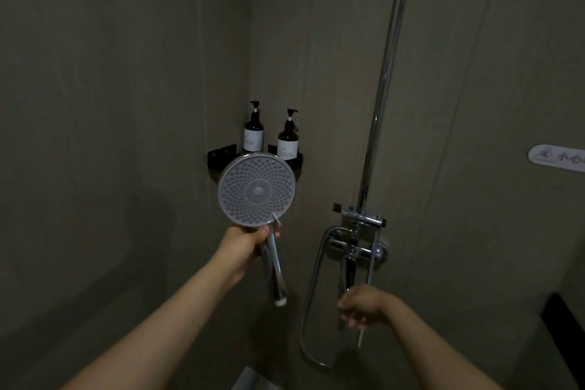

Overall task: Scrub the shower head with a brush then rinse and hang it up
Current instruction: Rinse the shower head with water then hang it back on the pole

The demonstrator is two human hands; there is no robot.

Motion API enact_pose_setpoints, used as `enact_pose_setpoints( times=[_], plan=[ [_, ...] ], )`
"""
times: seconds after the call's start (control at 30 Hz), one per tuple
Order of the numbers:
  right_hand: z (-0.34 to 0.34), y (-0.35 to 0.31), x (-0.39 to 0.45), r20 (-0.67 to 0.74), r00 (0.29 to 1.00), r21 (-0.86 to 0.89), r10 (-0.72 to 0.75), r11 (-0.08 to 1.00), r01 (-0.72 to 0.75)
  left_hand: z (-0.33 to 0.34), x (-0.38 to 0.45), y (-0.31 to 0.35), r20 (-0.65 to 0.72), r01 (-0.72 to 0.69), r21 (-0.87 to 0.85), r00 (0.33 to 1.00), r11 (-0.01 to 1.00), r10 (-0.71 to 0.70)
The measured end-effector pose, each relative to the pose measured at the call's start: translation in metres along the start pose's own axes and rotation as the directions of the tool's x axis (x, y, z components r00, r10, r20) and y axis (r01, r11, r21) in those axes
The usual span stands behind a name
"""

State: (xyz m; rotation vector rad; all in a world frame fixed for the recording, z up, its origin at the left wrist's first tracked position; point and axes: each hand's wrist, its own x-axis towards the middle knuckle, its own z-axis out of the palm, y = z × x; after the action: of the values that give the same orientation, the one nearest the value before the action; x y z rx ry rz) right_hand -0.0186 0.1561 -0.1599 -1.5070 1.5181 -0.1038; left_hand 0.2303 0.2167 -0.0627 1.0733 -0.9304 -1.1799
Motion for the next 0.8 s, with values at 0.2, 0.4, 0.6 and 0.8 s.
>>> enact_pose_setpoints(
  times=[0.2, 0.4, 0.6, 0.8],
  plan=[
    [-0.068, 0.06, 0.026, -0.088, 0.985, -0.1, 0.145, 0.983, -0.154, 0.044, -0.003, -0.019, -0.168, -0.036, -0.206, 0.986, 0.978, 0.0],
    [-0.072, 0.055, 0.085, -0.069, 0.979, -0.345, -0.191, 0.926, 0.156, 0.056, -0.024, -0.041, -0.293, -0.032, -0.181, 0.956, 0.983, -0.023],
    [-0.069, 0.017, 0.144, 0.028, 0.944, -0.354, -0.329, 0.88, 0.317, 0.058, -0.025, -0.04, -0.356, -0.066, -0.131, 0.934, 0.989, 0.015],
    [-0.075, 0.015, 0.178, 0.068, 0.941, -0.362, -0.33, 0.871, 0.332, 0.078, -0.003, -0.033, -0.348, -0.091, -0.119, 0.936, 0.989, 0.045]
  ],
)
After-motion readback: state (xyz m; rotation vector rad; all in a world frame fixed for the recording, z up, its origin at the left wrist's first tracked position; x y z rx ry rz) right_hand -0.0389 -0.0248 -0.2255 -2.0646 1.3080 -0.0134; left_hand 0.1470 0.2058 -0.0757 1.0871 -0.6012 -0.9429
